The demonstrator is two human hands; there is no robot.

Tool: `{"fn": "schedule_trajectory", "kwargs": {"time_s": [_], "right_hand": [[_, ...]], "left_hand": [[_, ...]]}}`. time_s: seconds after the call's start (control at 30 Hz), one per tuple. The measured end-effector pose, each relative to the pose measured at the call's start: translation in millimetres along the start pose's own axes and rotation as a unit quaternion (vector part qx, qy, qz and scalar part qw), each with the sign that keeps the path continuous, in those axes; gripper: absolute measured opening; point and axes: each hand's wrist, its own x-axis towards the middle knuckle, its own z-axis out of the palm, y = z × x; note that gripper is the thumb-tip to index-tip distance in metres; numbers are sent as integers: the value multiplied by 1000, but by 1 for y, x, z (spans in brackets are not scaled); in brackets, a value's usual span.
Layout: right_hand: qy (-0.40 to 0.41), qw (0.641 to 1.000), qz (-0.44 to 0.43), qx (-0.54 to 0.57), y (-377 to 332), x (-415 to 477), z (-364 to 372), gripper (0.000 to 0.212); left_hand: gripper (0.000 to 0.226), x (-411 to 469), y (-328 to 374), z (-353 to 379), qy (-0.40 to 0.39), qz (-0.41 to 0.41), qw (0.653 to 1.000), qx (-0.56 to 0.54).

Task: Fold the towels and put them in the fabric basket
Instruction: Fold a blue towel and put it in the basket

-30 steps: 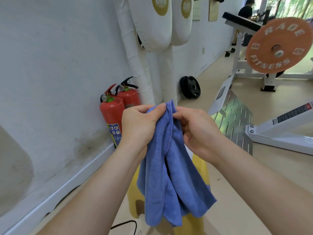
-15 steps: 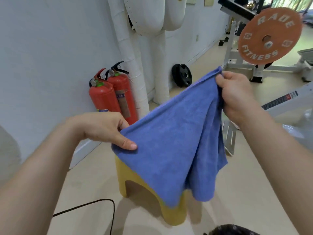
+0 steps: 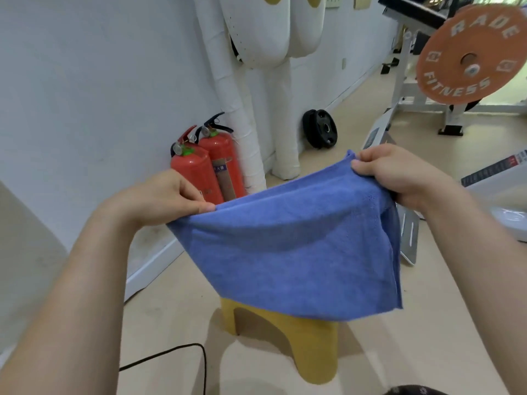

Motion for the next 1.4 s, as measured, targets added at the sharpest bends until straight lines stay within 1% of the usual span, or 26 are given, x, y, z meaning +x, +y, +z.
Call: {"fn": "schedule_trajectory", "kwargs": {"time_s": [0.07, 0.13, 0.23, 0.27, 0.33, 0.4, 0.43, 0.47, 0.53, 0.57, 0.6, 0.63, 0.67, 0.7, 0.73, 0.77, 0.8, 0.87, 0.9, 0.93, 0.97, 1.03, 1.07, 1.13, 1.27, 1.4], "right_hand": [[81, 989, -35, -122, 1, 9, 2, 24], [185, 943, -84, -265, -4, 14, 7, 26], [258, 881, -175, -355, -17, 14, 22, 21], [274, 867, -200, -366, -22, 13, 26, 20], [307, 872, -240, -296, -32, 10, 30, 22], [297, 907, -293, -61, -43, 10, 31, 24], [295, 896, -328, 54, -45, 10, 34, 23], [314, 869, -368, 104, -42, 9, 37, 21], [364, 836, -404, 75, -28, 8, 50, 19], [376, 834, -400, 55, -16, 7, 56, 19], [373, 844, -384, 40, -1, 8, 59, 20], [355, 863, -359, 18, 16, 10, 58, 21], [307, 899, -311, 2, 32, 13, 54, 22], [238, 940, -243, -6, 46, 16, 48, 26], [162, 972, -168, -29, 59, 16, 41, 28], [96, 985, -111, -88, 70, 16, 34, 28], [53, 982, -82, -162, 78, 12, 29, 27], [1, 969, -68, -239, 83, 4, 29, 28], [-21, 970, -67, -235, 78, 0, 32, 28], [-41, 970, -73, -227, 70, -3, 38, 28], [-63, 970, -83, -221, 60, -6, 44, 27], [-104, 971, -101, -189, 40, -13, 59, 26], [-119, 973, -115, -162, 32, -16, 67, 23], [-122, 978, -134, -104, 20, -21, 78, 17], [-108, 987, -118, -9, 19, -18, 74, 28], [-263, 962, -55, -39, 37, -18, 51, 45]], "left_hand": [[12, 5, 0, 1, 67, 9, 997, -31], [11, 10, -1, 3, 111, 25, 993, -11], [22, 22, -11, 9, 146, 13, 985, 91], [23, 25, -13, 10, 188, 8, 976, 108], [24, 30, -16, 8, 352, 23, 929, 114], [33, 31, -15, 2, 522, 83, 846, 68], [38, 31, -14, 0, 584, 128, 801, 37], [39, 31, -13, 0, 630, 171, 757, 12], [34, 34, -13, 5, 676, 220, 703, -21], [31, 37, -16, 10, 672, 218, 707, -22], [29, 39, -20, 15, 642, 209, 737, -17], [30, 40, -25, 17, 576, 201, 792, -16], [33, 38, -30, 17, 466, 196, 862, -23], [33, 35, -35, 18, 309, 179, 933, -37], [36, 30, -40, 20, 126, 142, 981, -40], [37, 26, -46, 26, -45, 99, 993, -37], [35, 25, -52, 33, -181, 62, 981, -27], [29, 24, -58, 50, -331, 10, 941, 63], [23, 26, -57, 57, -348, 3, 929, 127], [26, 29, -52, 65, -320, 6, 933, 164], [40, 35, -43, 74, -253, 32, 954, 160], [58, 38, -11, 96, -79, 116, 990, -5], [60, 35, 9, 106, -26, 165, 981, -100], [51, 31, 40, 120, 27, 221, 960, -170], [35, 29, 53, 112, 128, 206, 951, -193], [4, 20, 49, 91, 142, 184, 941, -245]]}}
